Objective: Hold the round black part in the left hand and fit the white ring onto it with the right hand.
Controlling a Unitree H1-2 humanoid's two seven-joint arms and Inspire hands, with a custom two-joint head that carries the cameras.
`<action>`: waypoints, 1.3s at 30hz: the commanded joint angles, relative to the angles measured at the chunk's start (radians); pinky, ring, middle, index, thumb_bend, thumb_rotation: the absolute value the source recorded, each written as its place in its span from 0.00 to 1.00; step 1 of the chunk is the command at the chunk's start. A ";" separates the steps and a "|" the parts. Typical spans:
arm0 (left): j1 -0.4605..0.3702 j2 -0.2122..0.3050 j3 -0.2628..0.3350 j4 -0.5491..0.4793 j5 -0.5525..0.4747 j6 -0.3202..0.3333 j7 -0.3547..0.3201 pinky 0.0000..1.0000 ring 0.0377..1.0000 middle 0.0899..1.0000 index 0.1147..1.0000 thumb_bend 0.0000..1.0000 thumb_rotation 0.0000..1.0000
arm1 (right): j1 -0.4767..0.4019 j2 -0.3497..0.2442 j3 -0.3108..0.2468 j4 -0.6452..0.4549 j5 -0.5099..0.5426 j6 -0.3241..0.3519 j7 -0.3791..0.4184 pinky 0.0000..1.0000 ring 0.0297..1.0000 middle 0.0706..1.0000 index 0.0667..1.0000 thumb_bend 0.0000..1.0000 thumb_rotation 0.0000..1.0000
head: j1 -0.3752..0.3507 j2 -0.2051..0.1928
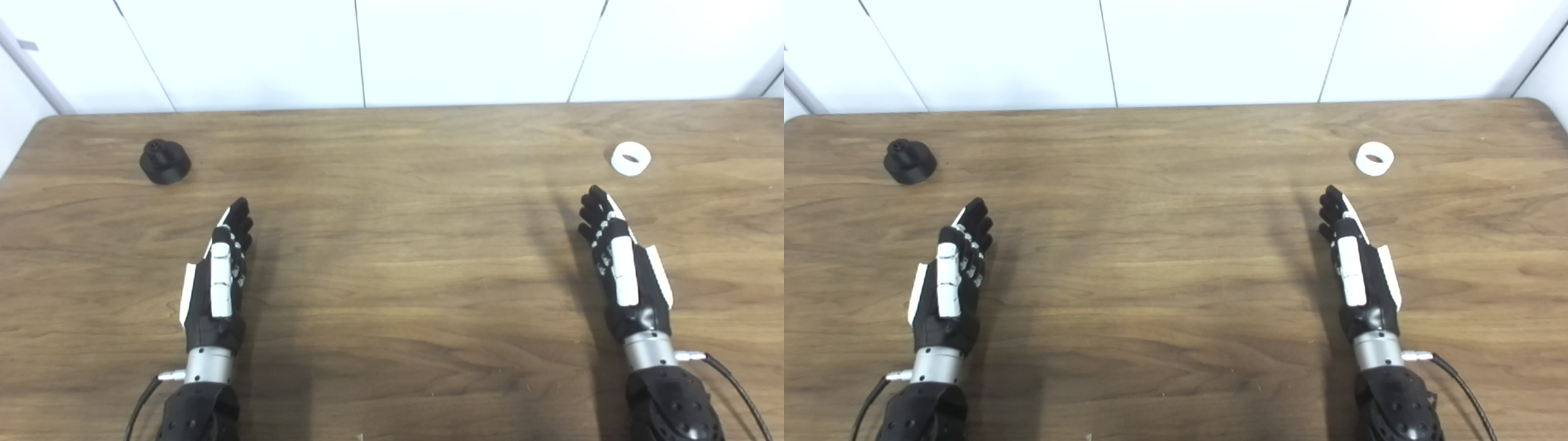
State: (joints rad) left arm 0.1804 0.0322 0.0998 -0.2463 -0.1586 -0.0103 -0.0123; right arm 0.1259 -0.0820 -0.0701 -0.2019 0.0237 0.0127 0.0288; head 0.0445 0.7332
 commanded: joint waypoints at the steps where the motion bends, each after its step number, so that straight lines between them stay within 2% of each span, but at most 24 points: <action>1: 0.000 0.007 0.001 -0.030 0.010 -0.009 0.000 1.00 0.97 0.96 0.93 0.46 0.91 | -0.001 0.005 0.001 -0.023 0.001 -0.031 -0.004 0.94 0.94 0.93 0.93 0.53 1.00 | 0.002 0.001; 11: -0.001 0.010 0.001 -0.032 0.020 -0.004 -0.004 1.00 0.98 0.96 0.93 0.44 0.93 | 0.001 0.005 0.004 -0.026 -0.003 -0.022 -0.005 0.94 0.94 0.93 0.93 0.57 1.00 | -0.001 0.001; 13: -0.001 0.009 0.000 -0.029 0.021 -0.006 -0.006 1.00 0.98 0.96 0.93 0.44 0.93 | 0.001 0.002 0.004 -0.022 -0.004 -0.025 -0.003 0.94 0.94 0.93 0.93 0.56 1.00 | 0.006 -0.010; 17: 0.000 0.004 -0.010 -0.018 0.033 -0.030 -0.009 1.00 0.98 0.97 0.94 0.42 0.94 | 0.008 -0.005 -0.001 -0.034 0.006 0.000 0.002 0.94 0.94 0.93 0.94 0.57 1.00 | 0.111 -0.047; 20: 0.005 -0.005 -0.021 0.000 0.053 -0.057 -0.006 1.00 0.97 0.96 0.93 0.38 0.94 | 0.013 -0.019 -0.009 -0.012 0.021 -0.030 0.014 0.95 0.95 0.94 0.94 0.57 1.00 | 0.163 -0.088; 22: 0.010 -0.011 -0.027 0.014 0.052 -0.075 -0.007 1.00 0.98 0.96 0.94 0.39 0.93 | 0.014 -0.026 -0.017 0.017 0.035 -0.059 0.021 0.95 0.94 0.93 0.93 0.58 1.00 | 0.174 -0.099; 27: 0.023 -0.025 -0.044 0.029 0.085 -0.092 0.008 1.00 0.98 0.97 0.94 0.40 0.93 | 0.016 -0.040 -0.029 0.080 0.080 -0.116 0.051 0.96 0.95 0.93 0.93 0.60 0.98 | 0.235 -0.166; 34: 0.028 -0.037 -0.061 0.054 0.120 -0.115 0.020 1.00 0.99 0.98 0.96 0.41 0.93 | 0.021 -0.061 -0.036 0.120 0.104 -0.137 0.069 0.99 0.96 0.93 0.94 0.59 1.00 | 0.283 -0.220; 39: 0.024 -0.042 -0.070 0.096 0.131 -0.163 0.022 1.00 0.99 0.98 0.96 0.41 0.93 | 0.015 -0.072 -0.038 0.156 0.119 -0.177 0.086 1.00 0.98 0.95 0.96 0.58 1.00 | 0.313 -0.257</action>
State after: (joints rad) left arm 0.1861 0.0136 0.0409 -0.1871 -0.0409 -0.1290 0.0014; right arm 0.1145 -0.1470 -0.0997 -0.1177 0.1328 -0.1254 0.1009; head 0.3497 0.4833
